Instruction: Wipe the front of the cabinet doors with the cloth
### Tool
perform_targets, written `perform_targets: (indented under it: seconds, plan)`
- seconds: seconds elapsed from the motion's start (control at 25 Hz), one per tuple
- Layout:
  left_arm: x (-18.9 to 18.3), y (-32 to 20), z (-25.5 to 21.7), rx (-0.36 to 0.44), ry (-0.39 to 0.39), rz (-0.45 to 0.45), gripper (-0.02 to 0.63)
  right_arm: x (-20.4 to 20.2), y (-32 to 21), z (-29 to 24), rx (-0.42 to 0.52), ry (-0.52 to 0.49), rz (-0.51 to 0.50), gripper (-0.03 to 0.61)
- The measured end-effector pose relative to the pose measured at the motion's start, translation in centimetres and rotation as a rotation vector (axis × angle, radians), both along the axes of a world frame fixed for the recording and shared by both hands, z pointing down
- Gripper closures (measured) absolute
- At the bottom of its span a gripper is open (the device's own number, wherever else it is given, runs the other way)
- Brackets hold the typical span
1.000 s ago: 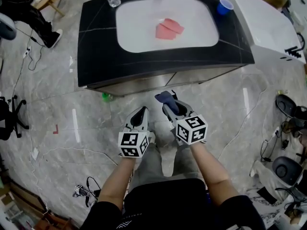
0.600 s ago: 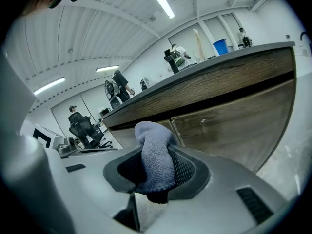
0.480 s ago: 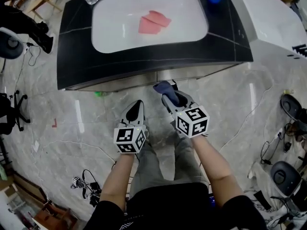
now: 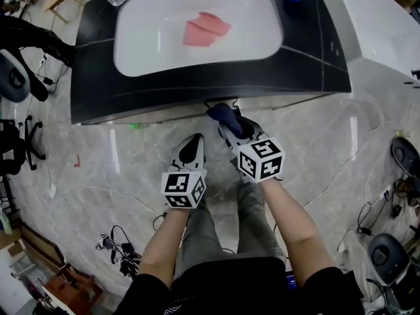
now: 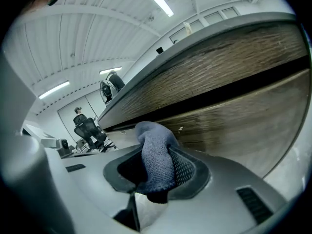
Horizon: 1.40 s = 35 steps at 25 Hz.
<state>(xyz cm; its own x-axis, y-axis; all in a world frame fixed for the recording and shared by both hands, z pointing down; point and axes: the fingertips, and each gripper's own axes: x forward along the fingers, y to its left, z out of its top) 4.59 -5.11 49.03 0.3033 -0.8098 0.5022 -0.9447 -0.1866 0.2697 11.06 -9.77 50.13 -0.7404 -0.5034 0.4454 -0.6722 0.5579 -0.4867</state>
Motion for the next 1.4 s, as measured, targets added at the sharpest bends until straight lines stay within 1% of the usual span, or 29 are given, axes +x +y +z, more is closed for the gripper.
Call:
perform_targets:
  seconds: [0.16,0.28,0.56,1.04,1.24,1.4]
  plan:
    - [1.6,-0.7,0.1,0.003,-0.003,0.006,0.604,1.3,-0.6,0.0,0.003,-0.009,0.003,0.454]
    - [2.9,-1.5,0.3,0.003,-0.008,0.018,0.604,3.2,-1.4,0.3,0.004,-0.006,0.021,0.454]
    - [6.3,-3.1,1.2,-0.003,-0.013,0.047,0.604,9.8,-3.2,1.2,0.004,0.006,0.102,0.454]
    - [14.8,-4.9,1.6,0.004,0.005,0.133,0.604,21.4,-5.4,1.4,0.028,0.046,0.239,0.454]
    - [17.3,-5.6,2.0,0.007,0.010,0.151,0.604,25.1,-6.0,1.8,0.025,0.053,0.292,0.454]
    - [18.8,-6.1,1.9,0.013,0.014,0.154,0.604,27.2,-6.3,1.9,0.027,0.062,0.315,0.454]
